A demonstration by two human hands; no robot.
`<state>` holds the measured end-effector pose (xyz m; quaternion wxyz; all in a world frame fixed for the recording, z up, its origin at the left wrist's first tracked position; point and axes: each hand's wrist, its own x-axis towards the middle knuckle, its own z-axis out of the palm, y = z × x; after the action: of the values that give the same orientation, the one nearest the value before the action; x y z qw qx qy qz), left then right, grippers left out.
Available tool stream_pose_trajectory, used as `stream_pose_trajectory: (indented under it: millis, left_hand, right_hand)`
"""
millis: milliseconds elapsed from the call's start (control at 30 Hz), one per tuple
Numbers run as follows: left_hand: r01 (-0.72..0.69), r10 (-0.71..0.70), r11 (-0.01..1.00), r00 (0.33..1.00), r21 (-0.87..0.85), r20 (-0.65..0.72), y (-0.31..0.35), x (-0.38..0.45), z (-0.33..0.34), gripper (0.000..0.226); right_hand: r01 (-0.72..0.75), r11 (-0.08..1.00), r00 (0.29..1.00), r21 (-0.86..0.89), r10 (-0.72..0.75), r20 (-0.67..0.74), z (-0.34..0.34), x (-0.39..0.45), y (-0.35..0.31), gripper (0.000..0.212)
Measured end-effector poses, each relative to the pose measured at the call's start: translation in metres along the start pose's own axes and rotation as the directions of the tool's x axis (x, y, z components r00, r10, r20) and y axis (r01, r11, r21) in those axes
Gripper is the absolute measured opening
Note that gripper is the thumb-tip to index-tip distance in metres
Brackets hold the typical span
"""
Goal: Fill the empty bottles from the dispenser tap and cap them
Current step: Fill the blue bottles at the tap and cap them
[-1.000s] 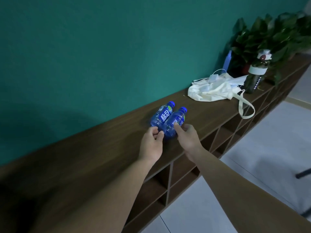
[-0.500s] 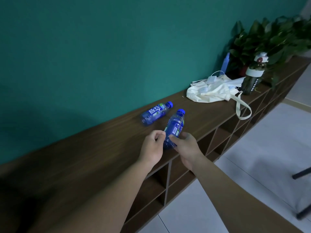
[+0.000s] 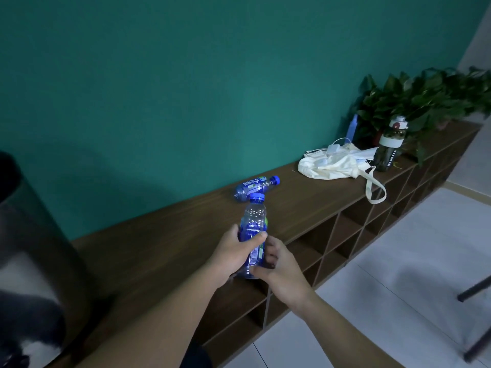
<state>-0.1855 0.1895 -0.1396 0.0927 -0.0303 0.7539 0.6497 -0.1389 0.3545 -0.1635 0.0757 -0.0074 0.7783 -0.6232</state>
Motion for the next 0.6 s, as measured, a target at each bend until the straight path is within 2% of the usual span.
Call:
stream_pose_trajectory:
  millis: [133, 200, 267, 333, 433, 500, 600]
  left_hand:
    - [-0.033, 0.033, 0.997, 0.999, -0.065, -0.009, -0.008, -0.041, -0.030, 0.052]
    - [-0.072, 0.069, 0.995, 0.997, -0.074, -0.036, -0.013, -0.064, -0.048, 0.052]
    - [-0.106, 0.101, 0.991, 0.993, -0.082, -0.060, -0.015, -0.088, -0.066, 0.052]
    - [-0.163, 0.156, 0.984, 0.983, -0.068, -0.092, -0.016, -0.114, -0.082, 0.050]
    - [-0.275, 0.270, 0.961, 0.948, -0.007, -0.170, -0.018, -0.152, -0.105, 0.046]
    - [-0.320, 0.320, 0.947, 0.926, 0.034, -0.200, -0.019, -0.178, -0.117, 0.045]
    - [-0.354, 0.365, 0.931, 0.897, 0.086, -0.251, -0.026, -0.220, -0.132, 0.046]
  right_hand:
    - [0.087, 0.996, 0.995, 0.010, -0.087, 0.054, 0.016, -0.021, -0.022, 0.066]
    - [0.127, 0.991, 0.991, 0.034, -0.129, 0.043, 0.024, -0.027, -0.038, 0.049]
    - [0.157, 0.988, 0.987, 0.012, -0.157, 0.026, 0.036, -0.033, -0.060, 0.042]
    - [0.212, 0.973, 0.977, -0.086, -0.213, 0.003, 0.053, -0.038, -0.082, 0.045]
    - [0.327, 0.891, 0.932, -0.315, -0.359, -0.049, 0.085, -0.043, -0.110, 0.035]
    - [0.397, 0.814, 0.896, -0.425, -0.444, -0.014, 0.105, -0.051, -0.130, 0.046]
    - [0.483, 0.638, 0.832, -0.600, -0.547, 0.088, 0.131, -0.067, -0.162, 0.074]
